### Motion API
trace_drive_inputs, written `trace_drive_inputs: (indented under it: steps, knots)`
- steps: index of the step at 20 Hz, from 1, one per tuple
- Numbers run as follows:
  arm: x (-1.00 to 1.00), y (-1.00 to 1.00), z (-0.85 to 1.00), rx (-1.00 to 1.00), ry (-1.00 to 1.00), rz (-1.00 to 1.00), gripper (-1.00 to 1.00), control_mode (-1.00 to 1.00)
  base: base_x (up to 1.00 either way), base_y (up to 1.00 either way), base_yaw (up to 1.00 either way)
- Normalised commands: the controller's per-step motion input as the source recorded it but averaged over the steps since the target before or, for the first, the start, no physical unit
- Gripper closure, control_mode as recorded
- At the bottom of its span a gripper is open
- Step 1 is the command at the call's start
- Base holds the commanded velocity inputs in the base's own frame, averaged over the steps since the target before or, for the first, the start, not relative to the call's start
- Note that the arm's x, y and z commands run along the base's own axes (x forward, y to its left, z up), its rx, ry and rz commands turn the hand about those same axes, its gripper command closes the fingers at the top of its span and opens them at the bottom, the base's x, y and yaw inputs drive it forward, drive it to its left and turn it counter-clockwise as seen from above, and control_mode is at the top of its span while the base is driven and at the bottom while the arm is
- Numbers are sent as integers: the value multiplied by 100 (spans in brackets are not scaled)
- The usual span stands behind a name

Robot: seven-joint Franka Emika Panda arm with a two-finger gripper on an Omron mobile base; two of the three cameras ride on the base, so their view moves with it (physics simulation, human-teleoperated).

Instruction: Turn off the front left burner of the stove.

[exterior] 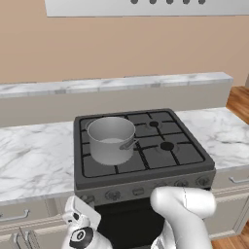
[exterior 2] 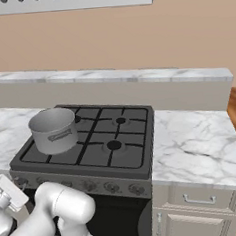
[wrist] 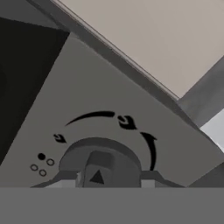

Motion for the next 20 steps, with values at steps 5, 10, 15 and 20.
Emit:
trace_drive_inputs:
  steps: [5,10,15,20]
  knots:
    - [21,-8,0,31,-9,-10,100,-100,0,0,0]
    - [20,-13,0,41,-15,-11,100,-100,0,0,0]
    - [30,-11,-2,45,-18,-12,100,-100,0,0,0]
    - [49,-6,0,46,-19,-11,100,-100,0,0,0]
